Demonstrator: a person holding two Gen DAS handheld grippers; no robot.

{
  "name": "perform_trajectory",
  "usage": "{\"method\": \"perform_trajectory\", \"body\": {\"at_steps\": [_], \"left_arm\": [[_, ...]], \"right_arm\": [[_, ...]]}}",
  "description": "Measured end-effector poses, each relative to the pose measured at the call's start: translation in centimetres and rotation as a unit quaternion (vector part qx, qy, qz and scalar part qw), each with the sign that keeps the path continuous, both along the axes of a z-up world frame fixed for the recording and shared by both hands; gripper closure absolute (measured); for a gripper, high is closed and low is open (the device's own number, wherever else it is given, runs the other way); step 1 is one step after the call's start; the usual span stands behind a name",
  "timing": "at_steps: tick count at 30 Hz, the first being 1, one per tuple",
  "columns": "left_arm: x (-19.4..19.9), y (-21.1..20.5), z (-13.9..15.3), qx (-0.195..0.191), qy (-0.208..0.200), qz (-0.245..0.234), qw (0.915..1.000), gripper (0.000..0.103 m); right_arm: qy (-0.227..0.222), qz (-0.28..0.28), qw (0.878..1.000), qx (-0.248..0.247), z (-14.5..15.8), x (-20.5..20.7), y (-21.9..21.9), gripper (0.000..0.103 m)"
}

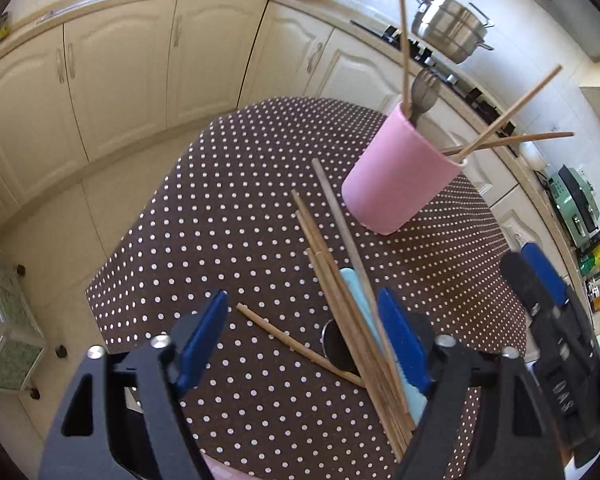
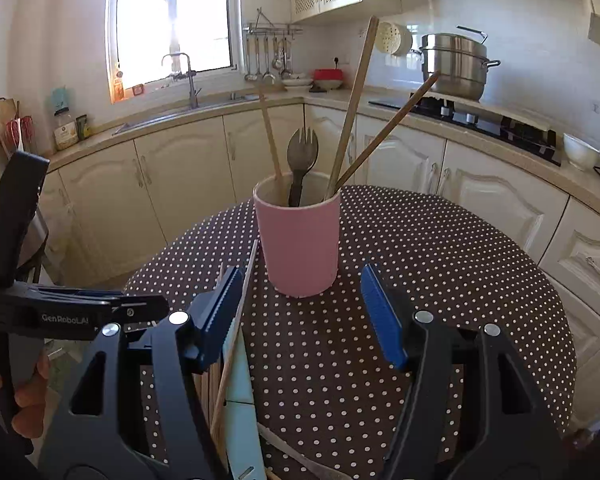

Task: Organize utensils
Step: 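Move both tools to the utensil pile and grasp chopsticks with the left tool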

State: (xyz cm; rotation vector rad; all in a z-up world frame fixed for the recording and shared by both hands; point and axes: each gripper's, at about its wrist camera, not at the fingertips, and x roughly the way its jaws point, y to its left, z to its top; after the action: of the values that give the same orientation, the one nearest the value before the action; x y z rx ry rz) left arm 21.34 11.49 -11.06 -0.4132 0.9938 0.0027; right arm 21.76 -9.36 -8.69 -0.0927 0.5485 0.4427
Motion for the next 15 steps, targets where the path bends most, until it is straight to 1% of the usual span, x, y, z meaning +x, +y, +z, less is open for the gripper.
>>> {"method": "perform_trajectory", "body": {"at_steps": [3, 5, 7, 8, 9, 12, 13, 15], "left_arm": [[1.3, -0.1, -1.1, -0.016, 0.024, -0.011, 0.9995, 0.052], [2.2, -0.4, -1.9, -0.034, 0.037, -0.019, 0.9986, 0.057], [3.0, -0.5, -2.7, -0.04, 0.044, -0.02, 0.9981, 0.06], [3.2, -0.5, -3.0, -0.044, 0.045, -0.02, 0.9978, 0.065], [3.5, -0.6, -3.3, -0.05, 0.045, -0.022, 0.9974, 0.066], [4.2, -0.9, -3.9, -0.062, 0.047, -0.024, 0.9967, 0.079], [4.4, -1.0, -4.1, -0.067, 0.047, -0.026, 0.9963, 0.081], [4.9, -1.5, -4.4, -0.076, 0.046, -0.03, 0.9956, 0.087]], "right_arm": [[0.019, 0.006, 1.0, -0.006, -1.0, 0.5, 0.6, 0.041], [0.037, 0.008, 0.999, 0.001, -1.6, 1.1, 0.6, 0.041], [0.044, 0.006, 0.999, 0.002, -2.1, 1.4, 0.7, 0.041], [0.047, 0.006, 0.999, 0.001, -2.3, 1.5, 0.7, 0.041], [0.05, 0.005, 0.999, 0.0, -2.5, 1.7, 0.7, 0.041], [0.06, 0.008, 0.998, 0.0, -2.9, 2.3, 0.7, 0.041], [0.062, 0.009, 0.998, -0.002, -3.0, 2.4, 0.8, 0.041], [0.066, 0.011, 0.998, -0.004, -3.2, 2.9, 1.0, 0.041]]}}
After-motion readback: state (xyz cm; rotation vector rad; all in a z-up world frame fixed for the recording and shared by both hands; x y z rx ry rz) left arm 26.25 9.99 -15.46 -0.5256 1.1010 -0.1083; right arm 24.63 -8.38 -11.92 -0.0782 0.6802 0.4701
